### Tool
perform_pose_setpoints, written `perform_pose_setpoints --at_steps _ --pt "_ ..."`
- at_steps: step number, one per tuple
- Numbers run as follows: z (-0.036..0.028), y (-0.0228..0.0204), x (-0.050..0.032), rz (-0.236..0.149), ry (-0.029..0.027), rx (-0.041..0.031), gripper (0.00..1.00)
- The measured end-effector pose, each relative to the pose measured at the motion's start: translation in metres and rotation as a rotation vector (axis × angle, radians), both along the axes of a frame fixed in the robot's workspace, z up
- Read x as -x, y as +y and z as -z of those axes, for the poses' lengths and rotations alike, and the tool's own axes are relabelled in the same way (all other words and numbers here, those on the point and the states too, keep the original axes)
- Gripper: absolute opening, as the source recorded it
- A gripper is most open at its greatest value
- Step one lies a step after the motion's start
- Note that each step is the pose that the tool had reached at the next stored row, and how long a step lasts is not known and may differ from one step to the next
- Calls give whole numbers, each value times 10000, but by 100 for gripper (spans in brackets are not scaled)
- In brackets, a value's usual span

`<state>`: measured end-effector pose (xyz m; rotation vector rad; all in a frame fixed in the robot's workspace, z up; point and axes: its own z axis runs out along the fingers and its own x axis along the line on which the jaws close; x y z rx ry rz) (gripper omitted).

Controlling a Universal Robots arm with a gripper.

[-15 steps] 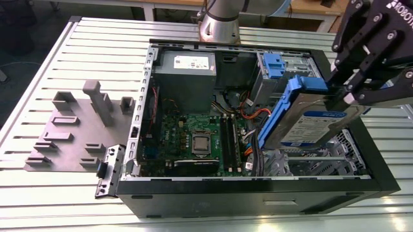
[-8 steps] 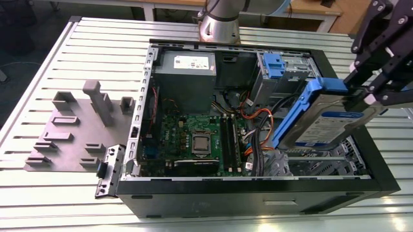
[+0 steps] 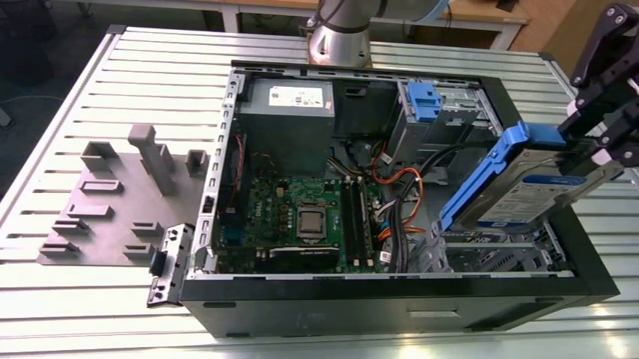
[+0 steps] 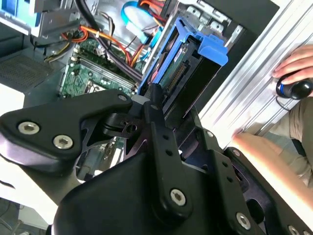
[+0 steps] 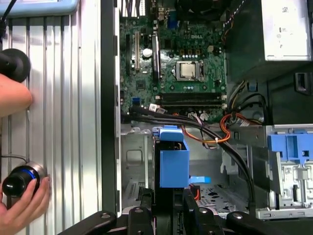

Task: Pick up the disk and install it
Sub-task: 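Insert the disk into the insertion slot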

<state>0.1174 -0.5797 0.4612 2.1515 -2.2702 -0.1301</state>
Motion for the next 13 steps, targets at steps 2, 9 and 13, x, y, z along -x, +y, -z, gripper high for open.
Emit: perform_pose_setpoints --at_steps 2,9,13 --pt "11 0 -36 -1 10 7 35" --pt "58 0 -48 -52 13 17 35" --pt "60 0 -48 -67 13 17 35"
